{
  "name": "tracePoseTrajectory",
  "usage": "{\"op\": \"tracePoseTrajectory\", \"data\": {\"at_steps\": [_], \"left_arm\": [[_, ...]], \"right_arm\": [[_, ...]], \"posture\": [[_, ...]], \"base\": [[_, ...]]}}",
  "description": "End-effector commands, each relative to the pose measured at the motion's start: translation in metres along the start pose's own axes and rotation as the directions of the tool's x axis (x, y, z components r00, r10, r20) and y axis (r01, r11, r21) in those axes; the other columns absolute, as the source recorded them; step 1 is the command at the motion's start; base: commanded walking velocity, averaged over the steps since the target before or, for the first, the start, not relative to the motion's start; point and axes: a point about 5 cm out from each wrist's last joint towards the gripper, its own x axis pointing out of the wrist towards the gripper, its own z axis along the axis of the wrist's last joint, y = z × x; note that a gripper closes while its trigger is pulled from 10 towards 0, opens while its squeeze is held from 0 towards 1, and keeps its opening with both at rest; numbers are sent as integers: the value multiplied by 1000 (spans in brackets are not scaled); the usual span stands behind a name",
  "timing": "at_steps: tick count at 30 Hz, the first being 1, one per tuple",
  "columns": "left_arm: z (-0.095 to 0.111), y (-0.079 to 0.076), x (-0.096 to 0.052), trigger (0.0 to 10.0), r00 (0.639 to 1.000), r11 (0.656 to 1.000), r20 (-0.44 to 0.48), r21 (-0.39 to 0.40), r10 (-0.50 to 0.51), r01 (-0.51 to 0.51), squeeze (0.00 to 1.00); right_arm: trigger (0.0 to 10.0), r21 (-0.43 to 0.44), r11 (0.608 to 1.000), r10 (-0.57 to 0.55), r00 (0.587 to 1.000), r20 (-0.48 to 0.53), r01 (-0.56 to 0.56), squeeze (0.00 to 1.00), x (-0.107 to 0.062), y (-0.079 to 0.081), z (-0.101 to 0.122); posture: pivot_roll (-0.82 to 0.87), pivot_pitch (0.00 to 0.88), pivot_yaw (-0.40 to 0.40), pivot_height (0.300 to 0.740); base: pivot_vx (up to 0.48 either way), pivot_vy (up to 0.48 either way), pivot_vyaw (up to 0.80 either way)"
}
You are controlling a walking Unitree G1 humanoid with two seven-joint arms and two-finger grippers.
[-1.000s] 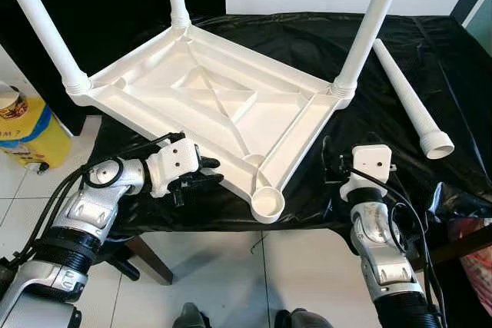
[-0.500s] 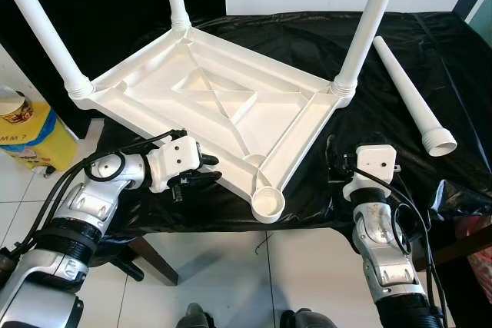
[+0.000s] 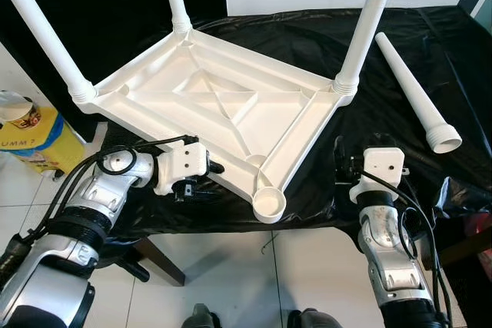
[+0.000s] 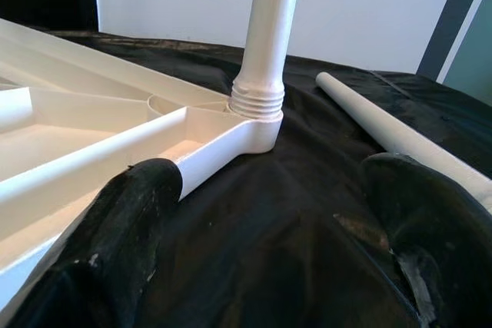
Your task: Building children table
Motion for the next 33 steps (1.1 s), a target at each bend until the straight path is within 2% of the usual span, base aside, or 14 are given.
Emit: {"op": "tracePoseTrajectory", "data": {"at_steps": [1,14,21,26,27,28,33], "left_arm": [[-2,-2,2,10000,999,999,-20,13,-40,41,0],[-1,6,14,10000,997,997,-20,2,-81,81,0],[-6,13,17,10000,997,996,-43,-64,-67,64,0],[-8,14,17,10000,996,995,-52,-77,-70,66,0],[-12,14,17,4745,994,995,-81,-72,-75,69,0],[-13,13,17,0,992,994,-94,-73,-90,83,0],[-13,11,19,0,989,991,-90,-73,-117,111,0]], "right_arm": [[10000,6,1000,11,1000,-22,-11,0,-5,2,-2],[10000,1,1000,-20,999,-44,20,0,-19,0,-3],[10000,-4,999,-46,998,-51,46,0,-24,-3,-2],[10000,-5,999,-51,997,-53,51,0,-25,-3,-2],[10000,-8,998,-60,997,-58,60,0,-28,-4,-2],[10000,-10,998,-69,996,-62,68,0,-30,-5,-2],[10000,-13,997,-81,994,-71,81,0,-33,-6,-2]], "posture": [[-30,114,68,740],[-77,135,118,740],[-93,157,138,740],[-97,167,147,740],[-104,175,156,740],[-105,179,160,740],[-107,181,165,740]], "base": [[0,0,0],[0,0,0],[0,0,0],[0,0,0],[0,0,0],[0,0,0],[0,0,0]]}}
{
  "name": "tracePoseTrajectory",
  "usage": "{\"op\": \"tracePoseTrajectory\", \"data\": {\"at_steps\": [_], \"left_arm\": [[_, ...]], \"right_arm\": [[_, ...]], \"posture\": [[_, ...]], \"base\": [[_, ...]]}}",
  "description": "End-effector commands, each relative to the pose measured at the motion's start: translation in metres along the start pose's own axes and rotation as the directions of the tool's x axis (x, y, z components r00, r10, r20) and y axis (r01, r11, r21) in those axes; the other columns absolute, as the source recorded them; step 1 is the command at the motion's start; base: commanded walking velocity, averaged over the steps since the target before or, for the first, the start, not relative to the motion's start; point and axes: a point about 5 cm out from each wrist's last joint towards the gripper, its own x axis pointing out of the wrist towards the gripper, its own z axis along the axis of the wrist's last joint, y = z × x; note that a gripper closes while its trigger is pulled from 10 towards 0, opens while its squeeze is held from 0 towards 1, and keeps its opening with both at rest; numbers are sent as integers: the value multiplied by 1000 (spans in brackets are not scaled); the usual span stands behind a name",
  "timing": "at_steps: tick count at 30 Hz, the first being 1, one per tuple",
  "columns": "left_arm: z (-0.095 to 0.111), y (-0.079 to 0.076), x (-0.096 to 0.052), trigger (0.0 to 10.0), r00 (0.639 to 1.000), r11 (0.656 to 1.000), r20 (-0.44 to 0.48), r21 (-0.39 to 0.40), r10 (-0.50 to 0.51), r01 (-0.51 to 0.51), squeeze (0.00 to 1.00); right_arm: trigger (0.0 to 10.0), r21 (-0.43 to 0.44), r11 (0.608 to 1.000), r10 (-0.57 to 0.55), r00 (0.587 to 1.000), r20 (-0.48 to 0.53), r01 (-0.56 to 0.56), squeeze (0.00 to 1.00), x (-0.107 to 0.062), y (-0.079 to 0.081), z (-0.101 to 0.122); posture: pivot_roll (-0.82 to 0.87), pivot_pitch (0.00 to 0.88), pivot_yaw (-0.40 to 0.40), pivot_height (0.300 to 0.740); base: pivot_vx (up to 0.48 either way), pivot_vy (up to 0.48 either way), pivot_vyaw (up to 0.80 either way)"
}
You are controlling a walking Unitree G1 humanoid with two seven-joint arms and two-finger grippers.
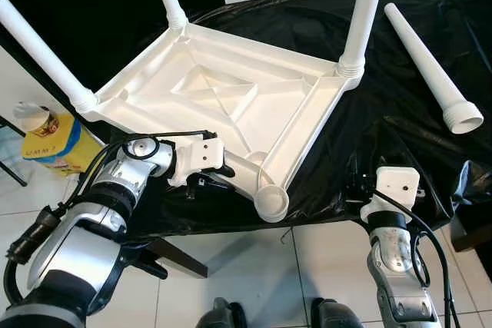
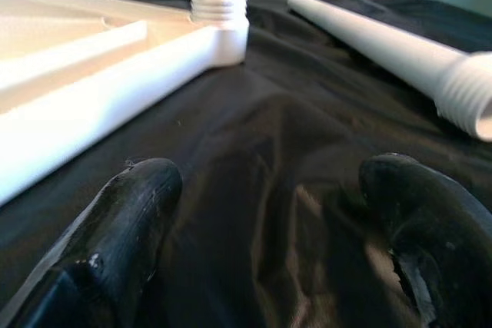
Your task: Building children table
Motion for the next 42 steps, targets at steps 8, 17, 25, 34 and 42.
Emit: {"op": "tracePoseTrajectory", "data": {"at_steps": [8,17,25,34,42], "left_arm": [[-8,-12,7,0,1000,999,-17,31,-22,23,0],[-5,-17,10,0,1000,996,4,84,-27,26,0],[-3,-32,11,9373,999,992,37,128,18,-22,0],[16,-35,12,10000,983,990,152,77,105,-117,1000],[29,-28,5,10000,950,970,215,43,226,-241,0]], "right_arm": [[10000,3,1000,-20,1000,-23,21,0,-4,2,-1],[10000,4,1000,-21,999,-24,21,0,-3,3,0],[10000,8,1000,-8,1000,-24,8,0,0,6,1],[10000,3,1000,0,1000,-7,0,0,17,4,2],[10000,10,999,-32,999,5,32,0,31,-4,5]], "posture": [[-100,185,176,740],[-90,188,176,740],[-73,190,155,740],[-54,183,133,740],[-58,182,131,740]], "base": [[0,0,0],[0,0,0],[0,0,0],[0,0,0],[0,0,0]]}}
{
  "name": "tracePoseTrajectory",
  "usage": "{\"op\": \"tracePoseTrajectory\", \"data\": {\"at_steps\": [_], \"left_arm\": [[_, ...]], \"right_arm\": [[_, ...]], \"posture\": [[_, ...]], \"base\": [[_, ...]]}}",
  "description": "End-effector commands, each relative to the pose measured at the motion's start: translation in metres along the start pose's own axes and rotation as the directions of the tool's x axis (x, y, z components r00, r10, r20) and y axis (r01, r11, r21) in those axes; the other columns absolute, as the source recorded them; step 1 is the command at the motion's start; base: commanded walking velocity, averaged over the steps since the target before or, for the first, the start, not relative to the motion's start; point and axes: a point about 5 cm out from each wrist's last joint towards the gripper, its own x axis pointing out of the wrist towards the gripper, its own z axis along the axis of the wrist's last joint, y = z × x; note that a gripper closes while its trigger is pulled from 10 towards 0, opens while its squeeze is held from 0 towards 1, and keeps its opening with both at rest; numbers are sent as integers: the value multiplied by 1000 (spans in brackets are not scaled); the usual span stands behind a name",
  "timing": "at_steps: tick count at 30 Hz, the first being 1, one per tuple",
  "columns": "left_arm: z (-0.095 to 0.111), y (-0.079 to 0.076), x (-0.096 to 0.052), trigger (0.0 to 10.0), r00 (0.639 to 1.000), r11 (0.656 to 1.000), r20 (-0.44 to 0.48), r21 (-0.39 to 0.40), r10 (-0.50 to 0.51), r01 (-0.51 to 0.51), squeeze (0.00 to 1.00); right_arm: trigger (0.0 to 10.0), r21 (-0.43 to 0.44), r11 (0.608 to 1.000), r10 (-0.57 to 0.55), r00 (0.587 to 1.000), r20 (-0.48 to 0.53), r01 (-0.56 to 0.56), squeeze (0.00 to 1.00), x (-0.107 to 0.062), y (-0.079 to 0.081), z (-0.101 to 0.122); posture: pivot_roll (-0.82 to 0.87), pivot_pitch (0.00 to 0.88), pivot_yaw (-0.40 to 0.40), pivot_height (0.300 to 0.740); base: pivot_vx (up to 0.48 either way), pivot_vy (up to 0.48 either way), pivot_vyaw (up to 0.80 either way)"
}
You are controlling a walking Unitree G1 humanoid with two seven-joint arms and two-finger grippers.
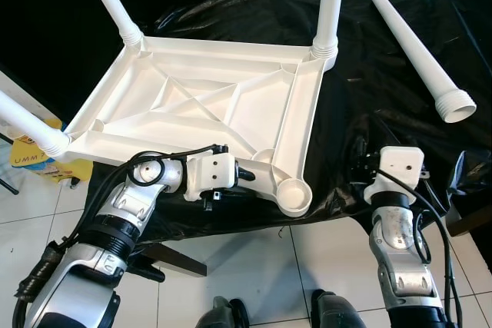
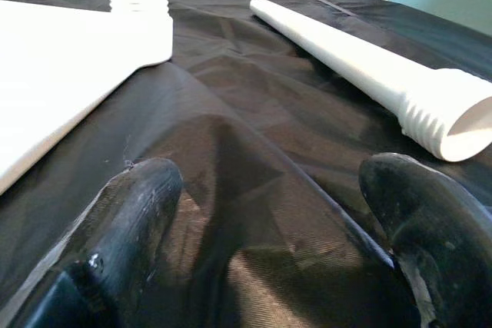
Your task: Building children table
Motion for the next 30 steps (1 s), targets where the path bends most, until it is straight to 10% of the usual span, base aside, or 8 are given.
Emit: {"op": "tracePoseTrajectory", "data": {"at_steps": [1,6,14,30], "left_arm": [[9,13,-11,10000,972,971,68,-99,223,-216,0],[17,21,-17,10000,943,943,110,-152,314,-296,0],[55,49,-41,10000,755,786,236,-282,612,-549,0],[90,41,-35,10000,730,776,286,-358,620,-519,0]], "right_arm": [[10000,20,1000,-23,999,-26,23,0,7,-6,-4],[10000,31,998,-45,999,-23,46,0,14,-12,-3],[10000,81,986,-142,990,-17,143,0,44,-34,-3],[10000,292,934,-203,978,-38,205,0,74,-62,-5]], "posture": [[-58,181,125,740],[-58,181,125,740],[-26,208,101,740],[35,254,117,740]], "base": [[0,0,0],[0,0,0],[0,0,0],[0,0,0]]}}
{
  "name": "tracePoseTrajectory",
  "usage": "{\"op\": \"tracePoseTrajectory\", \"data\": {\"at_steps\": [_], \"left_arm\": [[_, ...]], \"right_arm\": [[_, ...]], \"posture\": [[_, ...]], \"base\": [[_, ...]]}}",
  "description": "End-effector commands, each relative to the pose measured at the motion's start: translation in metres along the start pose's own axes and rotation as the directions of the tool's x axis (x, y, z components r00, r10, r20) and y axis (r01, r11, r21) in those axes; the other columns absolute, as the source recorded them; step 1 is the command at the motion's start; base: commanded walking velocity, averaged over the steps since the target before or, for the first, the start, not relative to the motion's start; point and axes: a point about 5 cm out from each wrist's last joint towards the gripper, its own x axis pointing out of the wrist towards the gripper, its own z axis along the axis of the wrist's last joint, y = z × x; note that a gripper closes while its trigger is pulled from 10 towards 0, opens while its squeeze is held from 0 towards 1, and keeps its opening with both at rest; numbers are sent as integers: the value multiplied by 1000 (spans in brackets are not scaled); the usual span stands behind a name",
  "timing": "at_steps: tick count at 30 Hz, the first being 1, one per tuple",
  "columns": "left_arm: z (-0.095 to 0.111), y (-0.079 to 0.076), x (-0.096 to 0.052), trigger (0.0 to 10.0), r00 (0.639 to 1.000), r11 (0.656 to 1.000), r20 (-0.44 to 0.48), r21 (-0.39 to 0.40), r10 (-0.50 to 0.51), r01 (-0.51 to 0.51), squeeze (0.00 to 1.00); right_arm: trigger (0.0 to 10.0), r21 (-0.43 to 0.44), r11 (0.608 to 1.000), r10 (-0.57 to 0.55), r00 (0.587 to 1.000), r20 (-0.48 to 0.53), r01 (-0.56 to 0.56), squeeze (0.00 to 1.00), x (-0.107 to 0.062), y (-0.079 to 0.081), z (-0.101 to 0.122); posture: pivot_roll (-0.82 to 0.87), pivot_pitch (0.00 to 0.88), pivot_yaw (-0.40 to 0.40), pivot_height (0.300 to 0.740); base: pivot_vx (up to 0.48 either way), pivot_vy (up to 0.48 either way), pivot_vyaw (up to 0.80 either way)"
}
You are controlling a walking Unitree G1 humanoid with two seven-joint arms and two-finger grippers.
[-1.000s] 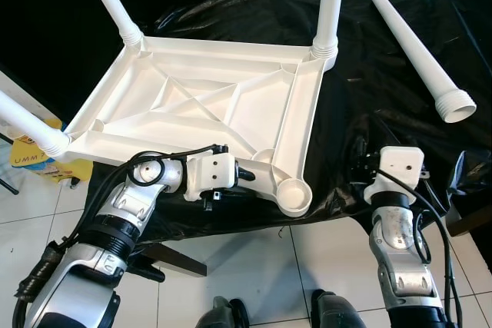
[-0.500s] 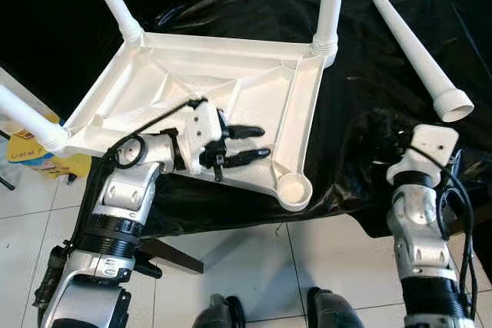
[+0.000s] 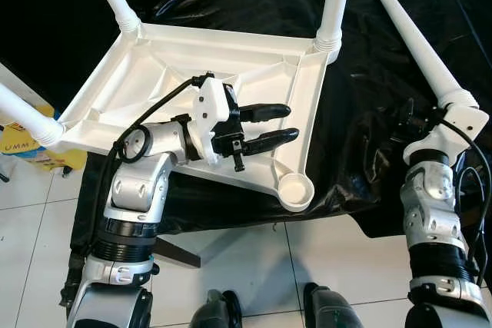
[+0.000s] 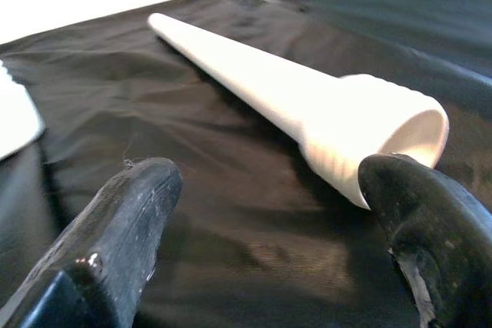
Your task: Building children table
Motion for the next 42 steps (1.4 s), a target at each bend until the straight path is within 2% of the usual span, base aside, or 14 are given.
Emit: {"op": "tracePoseTrajectory", "data": {"at_steps": [1,9,17,34,35,38,39,41,42], "left_arm": [[0,14,-7,10000,923,923,-25,-24,384,-384,0],[2,10,-8,10000,927,926,-32,-33,374,-375,0],[4,8,-8,10000,927,926,-45,-51,372,-374,0],[11,-4,-10,10000,927,925,-86,-75,366,-372,0],[11,-5,-10,10000,927,925,-91,-78,365,-372,0],[11,-6,-11,10000,926,925,-95,-81,364,-372,0],[12,-7,-11,10000,926,924,-98,-83,364,-373,0],[12,-7,-11,10000,926,924,-98,-83,364,-373,0],[11,-8,-12,10000,925,923,-104,-86,365,-374,0]], "right_arm": [[10000,36,999,-35,999,-14,36,0,1,-7,-6],[10000,45,997,-54,998,-10,55,0,3,-11,-7],[10000,90,996,-21,1000,-6,22,0,9,-9,-6],[10000,104,984,146,989,12,-146,0,29,10,1],[9059,106,981,163,987,9,-163,0,32,12,2],[9059,107,979,175,985,7,-175,0,33,13,3],[6353,107,978,182,983,8,-181,0,35,13,4],[6353,107,978,182,983,8,-181,0,35,13,4],[510,108,976,191,982,9,-190,0,38,14,5]], "posture": [[42,259,122,740],[55,268,131,740],[66,282,139,740],[123,327,155,740],[127,332,156,740],[127,332,156,740],[130,338,158,740],[130,338,158,740],[137,344,160,740]], "base": [[0,0,0],[0,0,0],[0,0,0],[0,0,0],[0,0,0],[0,0,0],[0,0,0],[0,0,0],[0,0,0]]}}
